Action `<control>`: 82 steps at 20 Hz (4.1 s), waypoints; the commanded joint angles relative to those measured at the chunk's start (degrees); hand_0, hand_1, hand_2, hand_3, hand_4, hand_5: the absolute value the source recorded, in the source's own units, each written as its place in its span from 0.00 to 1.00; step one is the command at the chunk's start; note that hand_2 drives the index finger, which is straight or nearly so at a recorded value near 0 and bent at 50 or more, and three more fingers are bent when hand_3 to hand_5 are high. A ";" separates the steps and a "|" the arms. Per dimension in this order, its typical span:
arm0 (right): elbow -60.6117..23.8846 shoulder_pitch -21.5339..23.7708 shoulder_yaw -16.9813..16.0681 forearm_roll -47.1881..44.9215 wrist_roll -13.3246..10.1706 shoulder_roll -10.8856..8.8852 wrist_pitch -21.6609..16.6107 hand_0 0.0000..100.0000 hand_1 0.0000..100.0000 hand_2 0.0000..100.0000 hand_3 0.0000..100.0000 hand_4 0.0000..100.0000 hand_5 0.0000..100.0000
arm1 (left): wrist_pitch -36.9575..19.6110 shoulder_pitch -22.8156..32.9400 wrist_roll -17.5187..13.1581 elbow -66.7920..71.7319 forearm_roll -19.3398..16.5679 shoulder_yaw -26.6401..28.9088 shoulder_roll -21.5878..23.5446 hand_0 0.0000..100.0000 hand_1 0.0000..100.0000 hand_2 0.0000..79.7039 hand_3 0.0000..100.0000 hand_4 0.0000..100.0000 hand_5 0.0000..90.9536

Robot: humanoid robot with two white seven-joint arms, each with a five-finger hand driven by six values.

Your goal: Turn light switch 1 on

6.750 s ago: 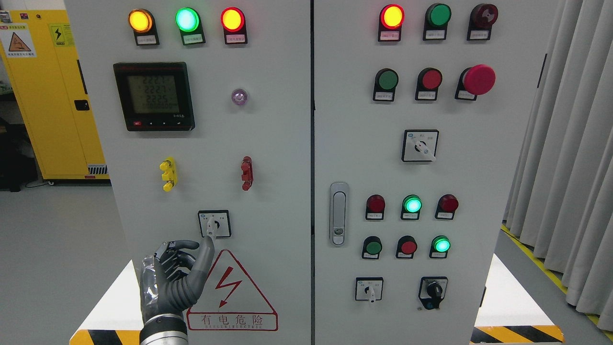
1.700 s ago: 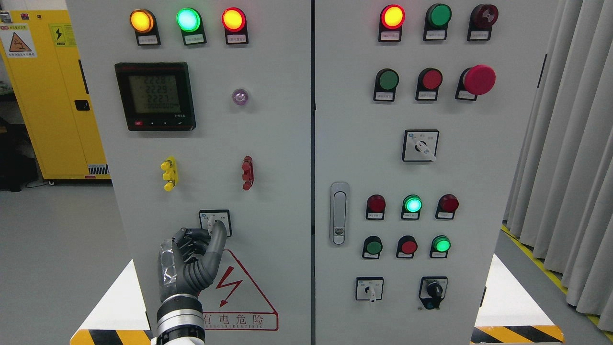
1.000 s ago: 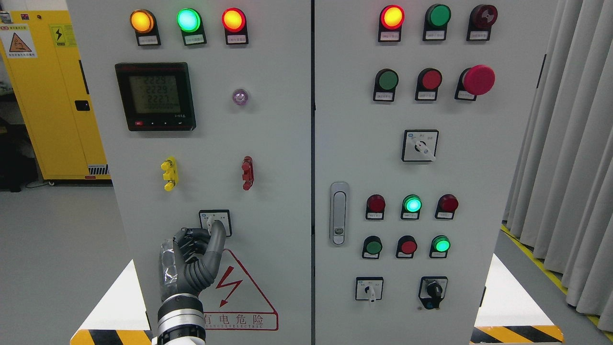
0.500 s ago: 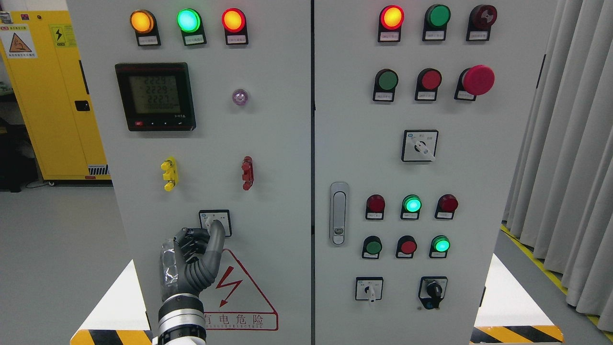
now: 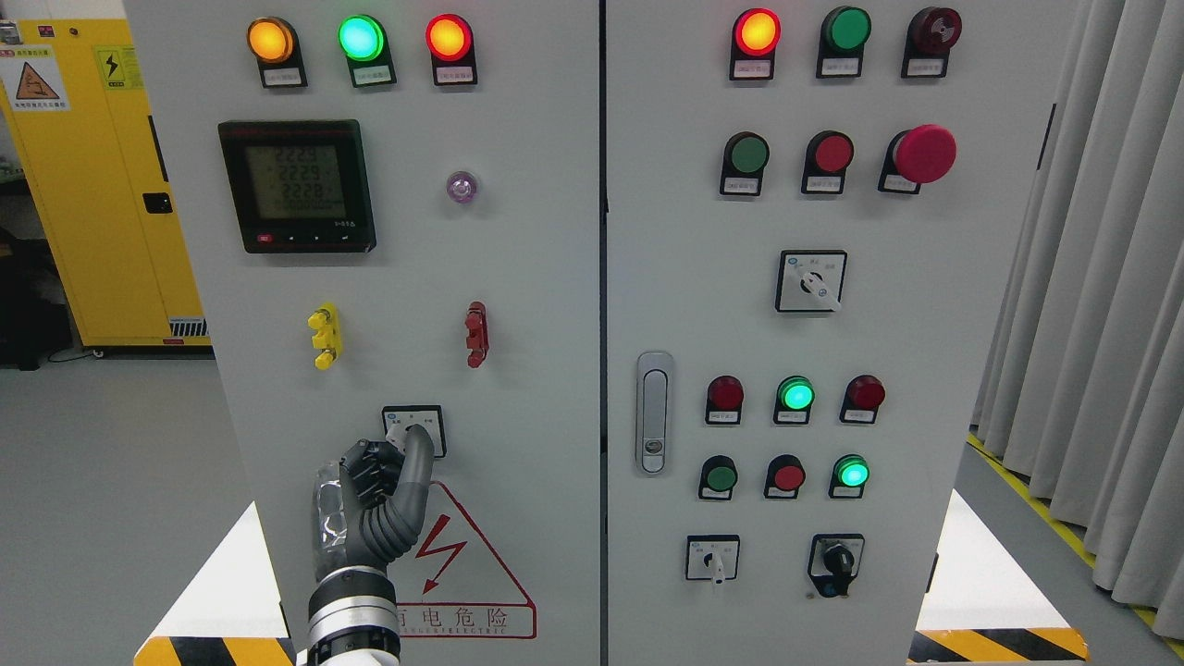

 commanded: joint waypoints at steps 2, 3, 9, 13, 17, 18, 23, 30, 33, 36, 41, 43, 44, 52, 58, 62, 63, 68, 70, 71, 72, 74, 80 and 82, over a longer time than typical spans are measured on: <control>0.00 0.00 0.00 0.00 0.05 0.00 0.03 0.00 0.50 0.04 0.00 0.00 0.00 | -0.11 -0.03 0.51 0.02 0.00 0.07 -0.04 0.54 0.50 0.73 0.88 0.80 0.93; 0.00 0.00 0.00 0.00 0.05 0.00 0.03 0.00 0.50 0.04 0.00 0.00 0.00 | -0.11 -0.03 0.51 0.02 0.00 0.07 -0.04 0.54 0.50 0.73 0.88 0.80 0.93; 0.00 0.00 0.00 0.00 -0.04 0.00 0.03 0.00 0.50 0.04 0.00 0.00 0.00 | -0.11 0.05 0.51 0.02 0.00 0.07 -0.04 0.57 0.49 0.73 0.88 0.80 0.93; 0.00 0.00 0.00 0.00 -0.04 0.00 0.03 0.00 0.50 0.04 0.00 0.00 0.00 | -0.11 0.14 0.51 0.02 0.09 0.07 -0.04 0.58 0.50 0.73 0.88 0.80 0.93; 0.00 0.00 0.00 0.00 0.05 0.00 0.03 0.00 0.50 0.04 0.00 0.00 0.00 | -0.11 0.14 0.42 0.02 0.09 0.07 0.04 0.44 0.53 0.74 0.88 0.80 0.93; 0.00 0.00 0.00 0.00 0.05 0.00 0.03 0.00 0.50 0.04 0.00 0.00 0.00 | -0.11 0.14 0.42 0.02 0.09 0.07 0.05 0.41 0.53 0.74 0.88 0.80 0.93; 0.00 0.00 0.00 0.00 0.05 0.00 0.03 0.00 0.50 0.04 0.00 0.00 0.00 | -0.11 0.14 0.42 0.02 0.26 0.07 -0.04 0.31 0.52 0.76 0.89 0.80 0.93; 0.00 0.00 0.00 0.00 0.05 0.00 0.03 0.00 0.50 0.04 0.00 0.00 0.00 | -0.20 0.23 0.42 -0.07 0.35 0.07 -0.04 0.24 0.51 0.76 0.89 0.81 0.93; 0.00 0.00 0.00 0.00 0.05 0.00 0.03 0.00 0.50 0.04 0.00 0.00 0.00 | -0.29 0.23 0.42 -0.16 0.35 0.07 -0.04 0.22 0.49 0.76 0.89 0.81 0.93; 0.00 0.00 0.00 0.00 -0.04 0.00 0.03 0.00 0.50 0.04 0.00 0.00 0.00 | -0.29 0.32 0.42 -0.25 0.44 0.07 -0.04 0.19 0.48 0.77 0.89 0.81 0.93; 0.00 0.00 0.00 0.00 0.05 0.00 0.03 0.00 0.50 0.04 0.00 0.00 0.00 | -1.34 0.58 0.68 -0.42 0.44 0.07 -0.04 0.13 0.44 0.77 0.89 0.81 0.92; 0.00 0.00 0.00 0.00 -0.04 0.00 0.03 0.00 0.50 0.04 0.00 0.00 0.00 | -1.78 0.76 0.77 -0.51 0.44 0.07 -0.22 0.13 0.44 0.77 0.89 0.81 0.92; 0.00 0.00 0.00 0.00 0.05 0.00 0.03 0.00 0.50 0.04 0.00 0.00 0.00 | -2.13 0.85 0.77 -0.60 0.44 0.07 -0.39 0.12 0.43 0.77 0.89 0.81 0.92; 0.00 0.00 0.00 0.00 0.05 0.00 0.03 0.00 0.50 0.04 0.00 0.00 0.00 | -2.49 1.99 1.47 -1.04 0.52 0.07 -0.48 0.11 0.42 0.79 0.90 0.81 0.92; 0.00 0.00 0.00 0.00 0.05 0.00 0.03 0.00 0.50 0.04 0.00 0.00 0.00 | -3.36 4.36 1.56 -2.97 0.61 -0.02 -0.31 0.10 0.42 0.80 0.91 0.81 0.92; 0.00 0.00 0.00 0.00 0.05 0.00 0.03 0.00 0.50 0.04 0.00 0.00 0.00 | -5.90 8.57 1.56 -5.69 0.61 -0.45 0.04 0.10 0.42 0.80 0.92 0.82 0.92; 0.00 0.00 0.00 0.00 -0.04 0.00 0.03 0.00 0.50 0.04 0.00 0.00 0.00 | -7.13 9.97 1.65 -6.05 0.61 -0.54 0.22 0.10 0.42 0.80 0.92 0.82 0.92; 0.00 0.00 0.00 0.00 0.05 0.00 0.03 0.00 0.50 0.04 0.00 0.00 0.00 | -18.28 22.00 0.95 -6.67 0.52 0.77 1.80 0.10 0.41 0.81 0.92 0.82 0.92; 0.00 0.00 0.00 0.00 0.05 0.00 0.03 0.00 0.50 0.04 0.00 0.00 0.00 | -23.46 28.76 -1.68 -6.14 1.48 3.13 2.50 0.10 0.41 0.81 0.92 0.83 0.93; 0.00 0.00 0.00 0.00 0.05 0.00 0.03 0.00 0.50 0.04 0.00 0.00 0.00 | -26.01 32.01 -3.52 -5.70 2.62 4.19 3.20 0.10 0.41 0.81 0.92 0.83 0.93; 0.00 0.00 0.00 0.00 0.05 0.00 0.03 0.00 0.50 0.04 0.00 0.00 0.00 | -28.47 34.66 -5.71 -4.31 4.03 5.68 3.82 0.10 0.42 0.81 0.92 0.83 0.93; 0.00 0.00 0.00 0.00 0.05 0.00 0.03 0.00 0.50 0.04 0.00 0.00 0.00 | -33.31 38.01 -8.36 -0.36 6.14 8.50 4.87 0.11 0.42 0.82 0.92 0.84 0.93; 0.00 0.00 0.00 0.00 0.05 0.00 0.03 0.00 0.50 0.04 0.00 0.00 0.00 | -46.06 43.56 -9.51 20.89 7.81 10.44 7.43 0.12 0.41 0.78 0.94 0.93 0.89; 0.00 0.00 0.00 0.00 0.05 0.00 0.03 0.00 0.50 0.04 0.00 0.00 0.00 | -48.62 44.79 -10.73 29.85 9.22 10.35 8.22 0.13 0.42 0.76 0.94 0.94 0.88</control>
